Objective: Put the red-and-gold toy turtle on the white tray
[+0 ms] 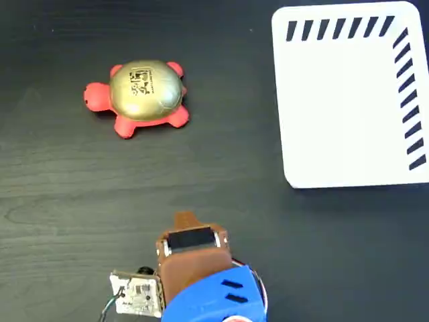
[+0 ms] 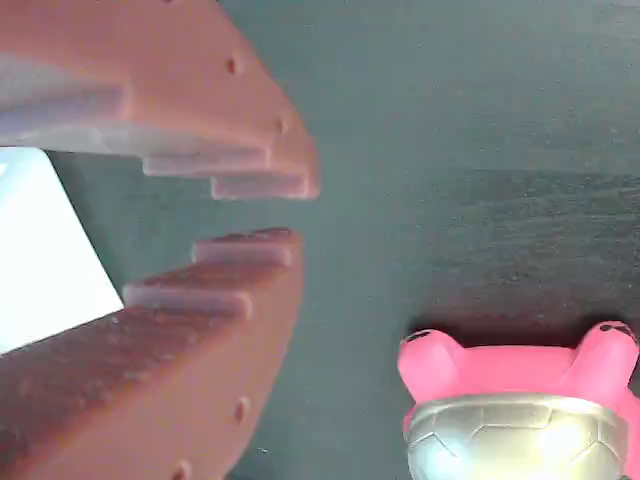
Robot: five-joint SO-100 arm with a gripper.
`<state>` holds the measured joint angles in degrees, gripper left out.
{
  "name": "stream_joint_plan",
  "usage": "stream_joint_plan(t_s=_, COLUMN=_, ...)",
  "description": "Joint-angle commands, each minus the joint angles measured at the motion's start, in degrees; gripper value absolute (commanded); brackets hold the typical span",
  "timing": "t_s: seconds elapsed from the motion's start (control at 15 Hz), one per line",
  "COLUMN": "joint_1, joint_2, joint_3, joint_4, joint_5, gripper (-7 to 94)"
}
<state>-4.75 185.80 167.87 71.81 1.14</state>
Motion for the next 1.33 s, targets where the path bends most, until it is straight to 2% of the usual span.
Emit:
stream_joint_plan(t_s=0.0, joint_1=-0.8, joint_2=0.6, joint_3=-0.2, joint_4=0.4, joint_5=0.4, gripper=0)
stream_joint_plan(t_s=1.27, joint_1=-1.9, joint_2=-0.2, joint_3=-0.4, joint_4=0.2, joint_5=-0.7, gripper=0)
